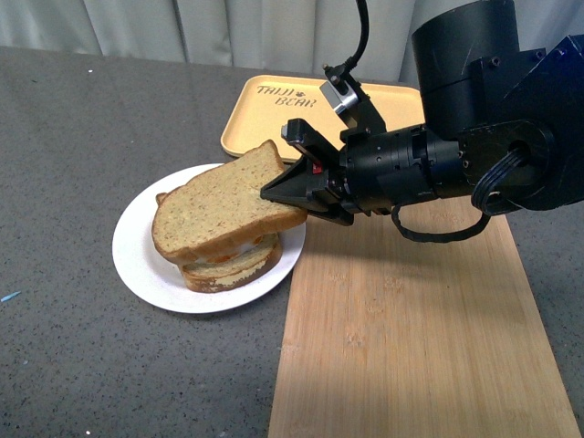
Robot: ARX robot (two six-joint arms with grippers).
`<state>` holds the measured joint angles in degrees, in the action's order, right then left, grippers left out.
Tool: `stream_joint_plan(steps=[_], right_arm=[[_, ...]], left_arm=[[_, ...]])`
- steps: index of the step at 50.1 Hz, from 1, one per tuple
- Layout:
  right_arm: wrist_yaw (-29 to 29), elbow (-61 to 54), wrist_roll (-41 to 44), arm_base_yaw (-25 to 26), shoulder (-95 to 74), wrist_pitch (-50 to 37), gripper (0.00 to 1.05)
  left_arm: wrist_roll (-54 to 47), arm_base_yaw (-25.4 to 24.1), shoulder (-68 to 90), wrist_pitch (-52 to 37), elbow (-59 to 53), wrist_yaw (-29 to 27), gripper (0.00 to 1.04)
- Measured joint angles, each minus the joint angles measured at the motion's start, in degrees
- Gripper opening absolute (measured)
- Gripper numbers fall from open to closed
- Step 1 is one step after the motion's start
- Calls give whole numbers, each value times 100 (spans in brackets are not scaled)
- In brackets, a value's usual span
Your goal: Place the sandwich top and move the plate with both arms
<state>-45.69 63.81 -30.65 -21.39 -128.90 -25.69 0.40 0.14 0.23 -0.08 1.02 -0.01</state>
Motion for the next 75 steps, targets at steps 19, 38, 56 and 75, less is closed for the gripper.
stream_joint_plan(steps=[19, 38, 56, 75], right_arm=[[4234, -1661, 2083, 131, 699, -2946, 56], [6022, -3604, 2911, 697, 1928, -5429, 1], [5241, -5718, 3045, 1469, 4813, -4721, 1], [4607, -6144, 3049, 2105, 7348, -2544, 1]], left_arm=[[0, 0, -2, 2, 0, 17, 98], [0, 0, -13, 4, 0, 4, 98], [0, 0, -20, 9, 0, 7, 98], [0, 0, -20, 9, 0, 0, 98]])
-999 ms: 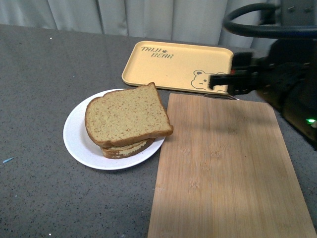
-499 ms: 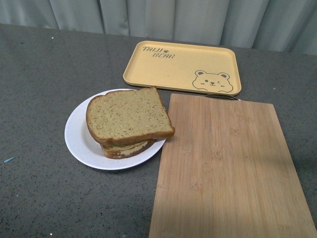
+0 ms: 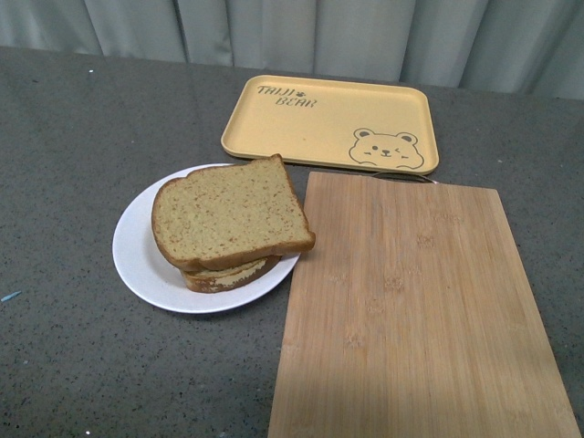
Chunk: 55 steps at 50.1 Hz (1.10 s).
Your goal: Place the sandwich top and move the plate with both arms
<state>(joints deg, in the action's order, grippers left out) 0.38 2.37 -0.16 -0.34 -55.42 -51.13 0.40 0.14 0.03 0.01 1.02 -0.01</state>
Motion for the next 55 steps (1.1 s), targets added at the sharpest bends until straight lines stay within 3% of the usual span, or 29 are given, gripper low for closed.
stream_joint_plan(steps=[36, 55], right_arm=[[-48, -214, 2, 24, 3119, 2699, 1], [-48, -214, 0, 24, 4146, 3694, 1]], left_arm=[[0, 0, 0, 0, 0, 0, 98], [0, 0, 0, 0, 0, 2, 98]])
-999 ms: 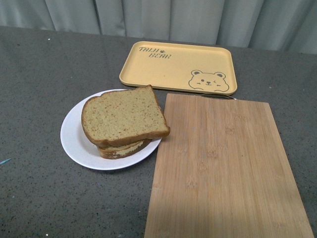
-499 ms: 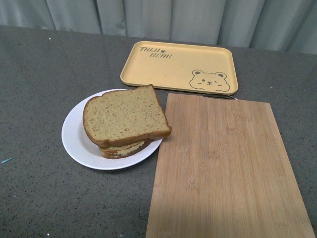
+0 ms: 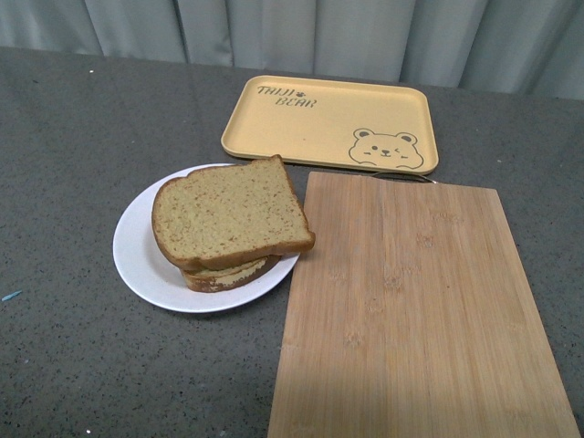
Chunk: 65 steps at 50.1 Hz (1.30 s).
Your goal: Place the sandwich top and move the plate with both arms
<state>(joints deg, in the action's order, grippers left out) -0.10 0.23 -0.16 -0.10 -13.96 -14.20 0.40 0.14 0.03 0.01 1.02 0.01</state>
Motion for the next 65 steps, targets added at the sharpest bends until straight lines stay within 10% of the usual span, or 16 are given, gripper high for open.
stream_joint_plan(steps=[29, 48, 56, 65], right_arm=[[-2, 4, 9, 0, 1370, 1408, 2], [-2, 4, 13, 0, 1370, 1410, 67], [-2, 4, 13, 0, 1370, 1410, 91], [-4, 4, 13, 0, 1370, 1410, 95]], left_arm=[[0, 0, 0, 0, 0, 0, 98], [0, 0, 0, 0, 0, 0, 98], [1449, 216, 1134, 1156, 433, -951, 98], [3056, 627, 2789, 166, 509, -903, 98]])
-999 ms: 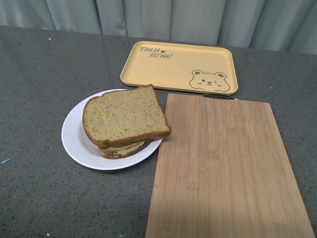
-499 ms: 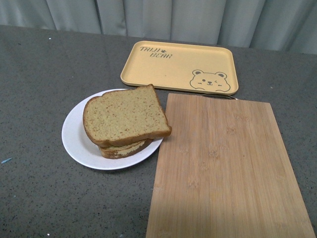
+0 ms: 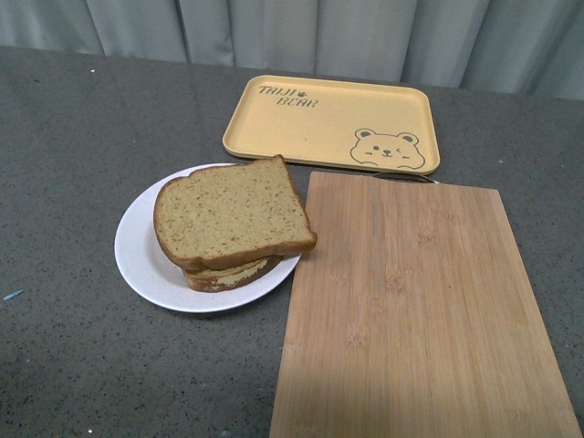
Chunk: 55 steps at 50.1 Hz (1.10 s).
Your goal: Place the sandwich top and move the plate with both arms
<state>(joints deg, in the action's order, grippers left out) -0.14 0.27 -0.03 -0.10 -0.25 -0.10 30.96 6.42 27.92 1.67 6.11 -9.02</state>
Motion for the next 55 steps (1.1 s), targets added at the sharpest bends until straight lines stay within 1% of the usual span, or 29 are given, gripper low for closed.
stream_joint_plan(steps=[2, 4, 10, 13, 18, 21, 25, 29, 47, 55], right_arm=[[0, 0, -2, 0, 0, 0, 95], [2, 0, 0, 0, 0, 0, 95], [2, 0, 0, 0, 0, 0, 95], [2, 0, 0, 0, 0, 0, 95], [2, 0, 0, 0, 0, 0, 95], [2, 0, 0, 0, 0, 0, 95], [2, 0, 0, 0, 0, 0, 95], [2, 0, 0, 0, 0, 0, 95], [2, 0, 0, 0, 0, 0, 95], [2, 0, 0, 0, 0, 0, 95]], left_arm=[[173, 81, 409, -313, 48, 42, 98], [446, 155, 988, -769, 111, 197, 98], [929, 197, 2562, -1875, 350, 542, 98], [1161, 127, 3506, -2428, 516, 796, 98], [1403, 2, 4636, -3003, 750, 1145, 98], [1580, -120, 5652, -3366, 1003, 1427, 98], [1615, -175, 6454, -3512, 1252, 1690, 98], [1631, -197, 7012, -3574, 1495, 1744, 98], [2142, -286, 8085, -3860, 2017, 2002, 98], [2382, -280, 8446, -3987, 2212, 2127, 72]])
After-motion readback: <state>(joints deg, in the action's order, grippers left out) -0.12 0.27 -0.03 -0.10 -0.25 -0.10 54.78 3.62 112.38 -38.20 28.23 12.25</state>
